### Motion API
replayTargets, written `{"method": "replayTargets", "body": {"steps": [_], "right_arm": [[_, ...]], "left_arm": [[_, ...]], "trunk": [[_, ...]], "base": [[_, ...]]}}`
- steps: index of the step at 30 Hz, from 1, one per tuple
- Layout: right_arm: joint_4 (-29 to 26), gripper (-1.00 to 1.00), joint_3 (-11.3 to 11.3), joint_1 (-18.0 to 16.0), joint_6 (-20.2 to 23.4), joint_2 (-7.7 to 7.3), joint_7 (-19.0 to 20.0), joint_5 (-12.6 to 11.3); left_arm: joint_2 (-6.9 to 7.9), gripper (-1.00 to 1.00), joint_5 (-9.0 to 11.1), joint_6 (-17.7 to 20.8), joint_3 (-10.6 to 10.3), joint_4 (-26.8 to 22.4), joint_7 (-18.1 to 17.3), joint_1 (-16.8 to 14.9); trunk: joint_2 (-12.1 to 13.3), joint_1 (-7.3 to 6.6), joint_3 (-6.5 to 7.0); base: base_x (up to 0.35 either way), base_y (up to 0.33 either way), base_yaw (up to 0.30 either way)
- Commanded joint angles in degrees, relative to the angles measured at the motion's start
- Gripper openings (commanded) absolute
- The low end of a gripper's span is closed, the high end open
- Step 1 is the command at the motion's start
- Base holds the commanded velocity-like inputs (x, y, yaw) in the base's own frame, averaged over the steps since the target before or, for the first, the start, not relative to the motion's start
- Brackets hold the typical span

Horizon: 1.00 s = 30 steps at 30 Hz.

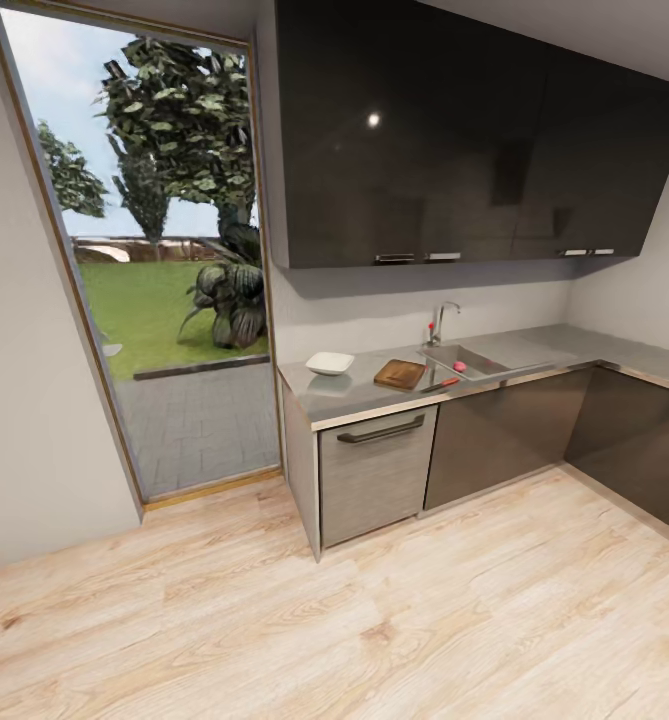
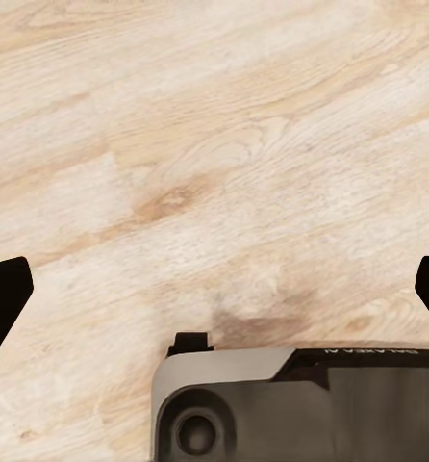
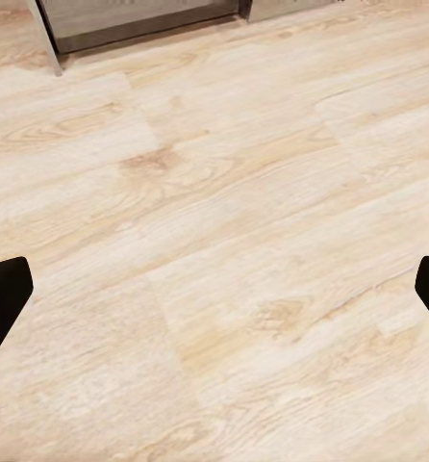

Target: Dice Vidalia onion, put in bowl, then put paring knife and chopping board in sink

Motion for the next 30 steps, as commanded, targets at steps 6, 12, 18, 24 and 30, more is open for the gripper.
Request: {"method": "replayTargets", "body": {"steps": [6, 12, 18, 24, 30], "right_arm": [[-9.38, 1.0, 0.04, 0.03, 0.45, 0.31, -1.94, 0.04], [-25.56, 1.0, 0.12, 0.02, 4.37, 1.09, -8.33, -0.08], [-40.72, 1.0, 0.12, -0.24, 18.38, 1.48, -11.18, -0.1], [-49.61, 1.0, 0.12, -5.66, 28.06, 2.85, -13.46, -0.04], [-50.31, 1.0, 0.14, -17.59, 39.86, 3.3, -16.06, -0.14]], "left_arm": [[0.44, 1.0, 0.02, -0.16, 0.03, -0.1, 0.02, 0.01], [0.78, 1.0, 0.02, -0.16, 0.03, -0.11, 0.02, 0.01], [0.89, 1.0, 0.02, -0.16, 0.03, -0.11, 0.02, 0.01], [0.91, 1.0, 0.02, -0.16, 0.03, -0.08, 0.02, 0.01], [0.91, 1.0, 0.02, -0.16, 0.03, -0.11, 0.02, 0.01]], "trunk": [[-0.02, 0.02, 0.0], [-0.02, 0.02, 0.0], [-0.02, 0.02, 0.0], [-0.02, 0.02, 0.0], [-0.02, 0.02, 0.0]], "base": [[0.174, 0.0, 0.0], [0.317, 0.0, 0.0], [0.331, 0.0, 0.0], [0.333, 0.0, 0.0], [0.333, 0.035, 0.0]]}}
